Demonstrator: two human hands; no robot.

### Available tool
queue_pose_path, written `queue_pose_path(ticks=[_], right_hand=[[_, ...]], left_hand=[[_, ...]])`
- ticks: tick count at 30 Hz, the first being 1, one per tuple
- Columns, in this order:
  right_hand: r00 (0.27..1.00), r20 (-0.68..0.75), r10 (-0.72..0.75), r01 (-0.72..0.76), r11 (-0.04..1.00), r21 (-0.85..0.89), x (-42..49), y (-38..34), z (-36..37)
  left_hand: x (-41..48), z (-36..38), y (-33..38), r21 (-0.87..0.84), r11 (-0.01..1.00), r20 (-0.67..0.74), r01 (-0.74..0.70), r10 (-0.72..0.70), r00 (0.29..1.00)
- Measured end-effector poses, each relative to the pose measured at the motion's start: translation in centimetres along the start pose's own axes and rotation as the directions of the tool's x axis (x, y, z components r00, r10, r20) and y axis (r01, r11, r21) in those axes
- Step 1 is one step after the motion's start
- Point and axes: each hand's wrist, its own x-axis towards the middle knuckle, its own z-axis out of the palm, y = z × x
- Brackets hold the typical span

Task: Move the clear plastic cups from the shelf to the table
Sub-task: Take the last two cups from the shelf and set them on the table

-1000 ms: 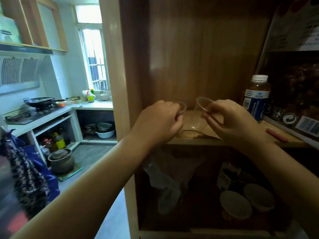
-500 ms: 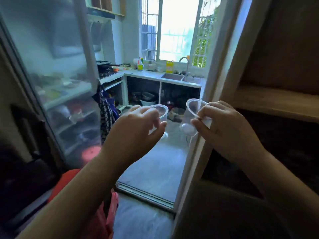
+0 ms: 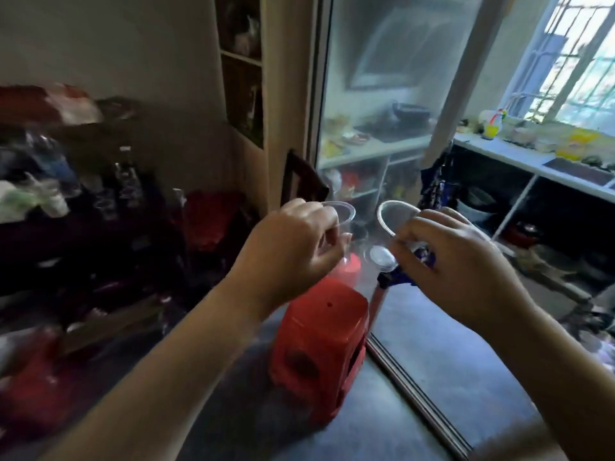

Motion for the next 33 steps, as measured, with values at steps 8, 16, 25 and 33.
queue_pose_path(ticks=[8, 16, 25, 33], right_hand=[[0.970, 0.111, -0.216, 0.194, 0.964, 0.182, 8.3, -4.3, 10.3], [0.897, 0.193, -0.397, 0.309, 0.877, 0.369, 16.7, -4.8, 20.1], [0.806, 0.278, -0.523, 0.353, 0.801, 0.483, 26.5, -2.0, 30.3], [0.715, 0.371, -0.592, 0.331, 0.755, 0.566, 32.0, -8.1, 42.2]], left_hand=[[-5.0, -3.7, -8.9, 0.112, 0.946, -0.115, 0.305, -0.293, 0.949], [-5.0, -3.8, -17.1, 0.236, 0.824, -0.191, 0.515, -0.481, 0.856], [-1.3, -1.6, -27.2, 0.313, 0.701, -0.221, 0.640, -0.602, 0.767], [-4.7, -2.7, -37.5, 0.363, 0.592, -0.205, 0.719, -0.703, 0.682]])
